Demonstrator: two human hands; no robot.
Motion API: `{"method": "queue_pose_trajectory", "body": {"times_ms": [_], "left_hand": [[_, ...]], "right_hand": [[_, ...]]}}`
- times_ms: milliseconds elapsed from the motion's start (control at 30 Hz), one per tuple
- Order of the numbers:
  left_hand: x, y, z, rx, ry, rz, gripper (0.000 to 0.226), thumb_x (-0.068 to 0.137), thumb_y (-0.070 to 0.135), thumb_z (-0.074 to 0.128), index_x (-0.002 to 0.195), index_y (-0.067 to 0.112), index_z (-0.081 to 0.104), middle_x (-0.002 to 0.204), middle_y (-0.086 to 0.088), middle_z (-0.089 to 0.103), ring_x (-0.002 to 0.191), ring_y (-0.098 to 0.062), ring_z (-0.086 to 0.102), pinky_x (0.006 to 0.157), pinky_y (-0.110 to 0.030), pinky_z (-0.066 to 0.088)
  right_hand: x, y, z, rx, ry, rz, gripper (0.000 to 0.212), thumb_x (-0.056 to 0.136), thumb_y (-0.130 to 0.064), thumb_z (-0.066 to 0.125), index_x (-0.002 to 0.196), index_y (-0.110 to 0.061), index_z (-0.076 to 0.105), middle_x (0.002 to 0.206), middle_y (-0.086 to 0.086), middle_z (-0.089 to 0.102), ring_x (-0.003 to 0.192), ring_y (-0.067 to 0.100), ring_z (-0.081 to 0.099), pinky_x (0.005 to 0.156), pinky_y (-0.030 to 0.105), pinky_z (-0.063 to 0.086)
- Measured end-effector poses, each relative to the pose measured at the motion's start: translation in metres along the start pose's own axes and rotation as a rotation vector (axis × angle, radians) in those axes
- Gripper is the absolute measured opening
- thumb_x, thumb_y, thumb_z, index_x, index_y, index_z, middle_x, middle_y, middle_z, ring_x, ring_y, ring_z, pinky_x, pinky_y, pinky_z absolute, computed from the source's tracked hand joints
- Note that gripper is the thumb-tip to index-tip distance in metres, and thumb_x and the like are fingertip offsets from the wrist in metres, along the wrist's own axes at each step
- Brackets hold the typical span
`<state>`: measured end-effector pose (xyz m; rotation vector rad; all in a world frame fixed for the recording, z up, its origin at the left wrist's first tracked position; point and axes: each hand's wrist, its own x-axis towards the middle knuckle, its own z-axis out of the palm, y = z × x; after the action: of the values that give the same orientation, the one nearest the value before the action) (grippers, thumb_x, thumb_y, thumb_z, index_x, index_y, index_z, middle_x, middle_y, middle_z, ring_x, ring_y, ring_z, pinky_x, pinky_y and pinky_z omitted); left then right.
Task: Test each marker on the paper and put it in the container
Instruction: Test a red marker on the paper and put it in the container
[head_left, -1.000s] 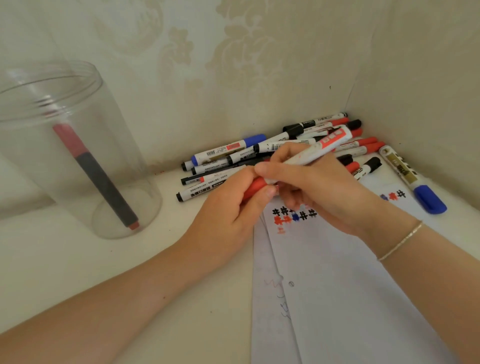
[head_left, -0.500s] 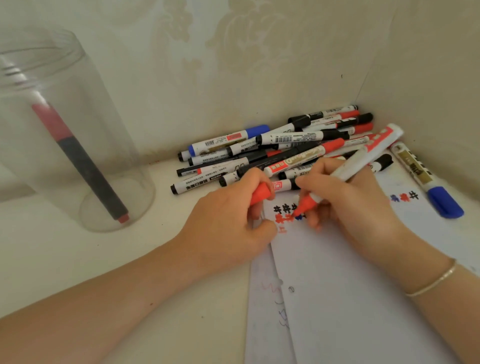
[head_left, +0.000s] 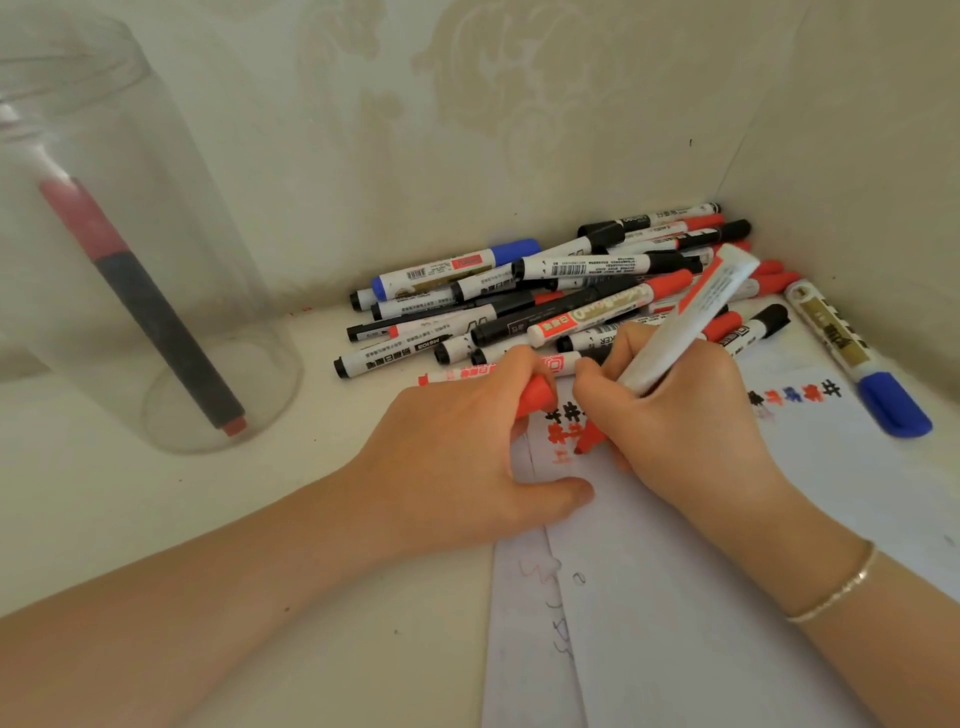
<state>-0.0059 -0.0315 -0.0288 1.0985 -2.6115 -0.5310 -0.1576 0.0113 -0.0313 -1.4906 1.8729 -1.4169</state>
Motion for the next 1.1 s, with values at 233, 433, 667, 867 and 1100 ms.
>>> {"method": "queue_pose_trajectory", "body": {"times_ms": [233, 433, 667, 867, 1100], "left_hand": [[-0.0002, 0.0008, -0.0008, 0.017, -0.010, -0.018, 0.056, 0.064, 0.069, 0.060, 0.101, 0.034, 0.036, 0.066, 0.016, 0.045, 0.064, 0.000, 0.048, 0.060, -0.019, 0.038], [0.0003, 0.0014, -0.0005, 0.026, -0.008, -0.011, 0.055, 0.066, 0.068, 0.060, 0.101, 0.033, 0.037, 0.063, 0.016, 0.043, 0.061, 0.001, 0.046, 0.057, -0.017, 0.035], [-0.0003, 0.0026, -0.0024, 0.006, -0.011, -0.019, 0.056, 0.065, 0.069, 0.060, 0.104, 0.035, 0.038, 0.069, 0.018, 0.048, 0.072, -0.002, 0.053, 0.064, -0.019, 0.041], [-0.0005, 0.0026, -0.0026, 0.012, -0.010, -0.016, 0.057, 0.067, 0.069, 0.061, 0.106, 0.035, 0.037, 0.070, 0.017, 0.048, 0.076, -0.002, 0.054, 0.068, -0.023, 0.044], [-0.0004, 0.0024, -0.0023, 0.022, -0.011, -0.014, 0.054, 0.066, 0.070, 0.060, 0.101, 0.038, 0.033, 0.065, 0.020, 0.044, 0.066, 0.002, 0.049, 0.058, -0.012, 0.034]], "right_hand": [[-0.0020, 0.0014, 0.0006, -0.017, 0.033, -0.073, 0.044, 0.082, -0.001, 0.058, 0.051, -0.015, 0.029, 0.042, -0.006, 0.031, 0.041, 0.009, 0.035, 0.042, 0.012, 0.029], [-0.0004, 0.0009, -0.0035, 0.109, -0.060, 0.038, 0.033, 0.080, -0.005, 0.063, 0.058, 0.004, 0.039, 0.041, 0.001, 0.038, 0.036, 0.008, 0.033, 0.037, 0.017, 0.030], [-0.0013, 0.0013, 0.0003, -0.023, 0.003, -0.059, 0.043, 0.081, -0.001, 0.057, 0.051, -0.014, 0.029, 0.041, -0.004, 0.035, 0.039, 0.010, 0.035, 0.039, 0.012, 0.028], [0.0012, 0.0013, -0.0031, 0.125, -0.033, 0.065, 0.034, 0.081, -0.004, 0.062, 0.058, 0.005, 0.038, 0.041, 0.001, 0.037, 0.036, 0.009, 0.033, 0.038, 0.017, 0.031], [0.0008, -0.0007, -0.0028, 0.062, -0.075, 0.036, 0.035, 0.080, 0.000, 0.063, 0.054, 0.004, 0.039, 0.047, 0.012, 0.041, 0.040, 0.011, 0.035, 0.040, 0.018, 0.031]]}}
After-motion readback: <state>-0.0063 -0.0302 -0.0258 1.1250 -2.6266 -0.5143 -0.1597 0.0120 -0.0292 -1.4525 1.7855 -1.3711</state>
